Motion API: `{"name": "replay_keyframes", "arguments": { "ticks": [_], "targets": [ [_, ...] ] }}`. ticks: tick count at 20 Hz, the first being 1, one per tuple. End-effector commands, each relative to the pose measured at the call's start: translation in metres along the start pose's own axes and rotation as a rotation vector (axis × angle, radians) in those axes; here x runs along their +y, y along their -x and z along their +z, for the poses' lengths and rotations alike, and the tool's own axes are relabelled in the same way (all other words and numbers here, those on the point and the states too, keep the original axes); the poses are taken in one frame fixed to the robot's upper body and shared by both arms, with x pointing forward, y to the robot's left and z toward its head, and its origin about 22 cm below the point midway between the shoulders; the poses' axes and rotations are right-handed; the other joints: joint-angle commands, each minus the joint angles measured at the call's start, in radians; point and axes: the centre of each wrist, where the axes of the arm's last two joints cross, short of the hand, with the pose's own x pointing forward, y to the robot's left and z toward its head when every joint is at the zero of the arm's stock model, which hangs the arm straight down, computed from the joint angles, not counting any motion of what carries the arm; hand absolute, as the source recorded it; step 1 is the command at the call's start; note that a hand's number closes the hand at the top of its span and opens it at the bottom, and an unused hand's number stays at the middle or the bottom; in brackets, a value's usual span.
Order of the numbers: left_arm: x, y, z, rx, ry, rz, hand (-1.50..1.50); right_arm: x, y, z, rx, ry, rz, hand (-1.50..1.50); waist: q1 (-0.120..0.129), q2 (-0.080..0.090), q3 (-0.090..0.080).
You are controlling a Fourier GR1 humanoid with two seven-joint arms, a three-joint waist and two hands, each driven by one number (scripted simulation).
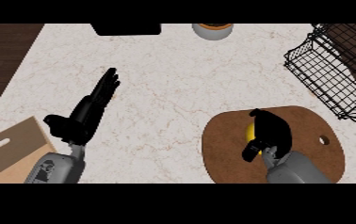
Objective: Pick the lemon from the cutting board and place it in the tiered basket
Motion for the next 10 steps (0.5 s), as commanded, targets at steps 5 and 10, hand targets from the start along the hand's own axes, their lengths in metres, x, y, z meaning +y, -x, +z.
{"name": "replay_keyframes", "arguments": {
  "ticks": [5, 10],
  "targets": [
    [-0.007, 0.03, 0.005, 0.089, -0.017, -0.028, 0.0, 0.004, -0.019, 0.001, 0.008, 0.094, -0.034, 1.5, 0.007, 0.013, -0.019],
    [0.016, 0.033, 0.006, 0.07, -0.012, -0.006, 0.0, 0.001, -0.008, 0.012, -0.004, 0.123, -0.046, 1.5, 0.001, 0.012, -0.019]
  ]
}}
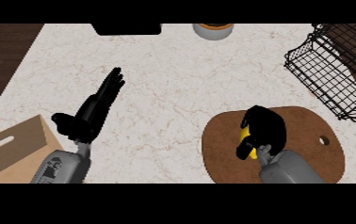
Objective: Pick the lemon from the cutting board and place it in the tiered basket
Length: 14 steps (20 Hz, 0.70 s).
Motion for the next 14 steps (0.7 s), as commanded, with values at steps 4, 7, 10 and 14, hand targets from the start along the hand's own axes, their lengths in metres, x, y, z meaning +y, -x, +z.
{"name": "replay_keyframes", "arguments": {
  "ticks": [4, 7, 10, 14],
  "targets": [
    [0.01, 0.019, 0.017, 0.106, -0.017, -0.026, 0.0, -0.018, 0.009, 0.001, 0.06, 0.08, -0.004, 1.5, 0.001, 0.009, -0.016],
    [0.015, 0.022, 0.024, 0.102, -0.095, -0.017, 0.0, -0.025, 0.107, -0.026, 0.292, 0.15, -0.034, 1.5, -0.061, 0.0, -0.015],
    [0.026, 0.027, 0.036, 0.134, -0.153, -0.021, 0.0, -0.052, 0.186, -0.044, 0.505, 0.222, -0.077, 1.5, -0.142, -0.005, -0.012],
    [0.033, 0.03, 0.052, 0.145, -0.151, -0.022, 0.0, -0.104, 0.237, -0.036, 0.488, 0.408, -0.29, 1.5, -0.125, -0.013, -0.014]
  ]
}}
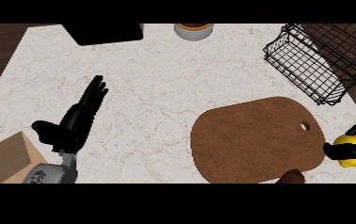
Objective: Pick the lemon from the cutting board and place it in the tiered basket
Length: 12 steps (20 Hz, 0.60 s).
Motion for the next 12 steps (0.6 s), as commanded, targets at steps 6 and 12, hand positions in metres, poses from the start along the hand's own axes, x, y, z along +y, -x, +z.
{"name": "replay_keyframes", "arguments": {
  "ticks": [6, 12],
  "targets": [
    [-0.012, 0.023, 0.016, 0.055, 0.008, -0.036, 0.0, -0.114, 0.057, -0.015, -0.093, 0.271, -0.493, 1.5, 0.031, 0.013, -0.022],
    [-0.015, 0.015, 0.001, 0.036, 0.056, -0.044, 0.0, -0.174, 0.078, -0.004, -0.133, 0.311, -0.517, 1.5, 0.086, 0.025, -0.023]
  ]
}}
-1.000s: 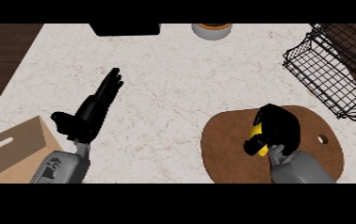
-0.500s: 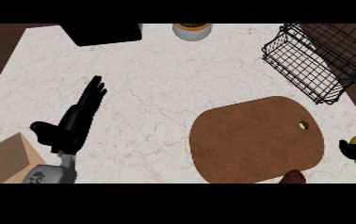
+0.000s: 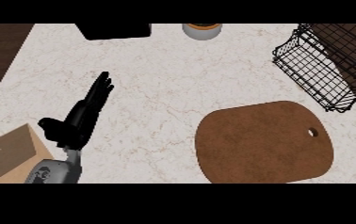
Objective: Pick the lemon from the cutting board and place it in the tiered basket
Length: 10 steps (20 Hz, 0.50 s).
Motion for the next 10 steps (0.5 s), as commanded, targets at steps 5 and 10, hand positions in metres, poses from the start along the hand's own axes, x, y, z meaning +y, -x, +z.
{"name": "replay_keyframes", "arguments": {
  "ticks": [5, 10],
  "targets": [
    [-0.012, 0.017, -0.007, 0.053, 0.051, -0.011, 0.0, -0.074, -0.05, -0.03, -0.024, 0.056, -0.108, 1.5, 0.063, 0.021, -0.012],
    [-0.005, 0.029, -0.005, 0.051, 0.085, -0.028, 0.0, -0.083, -0.073, -0.065, 0.029, 0.043, -0.13, 1.5, 0.091, 0.028, -0.012]
  ]
}}
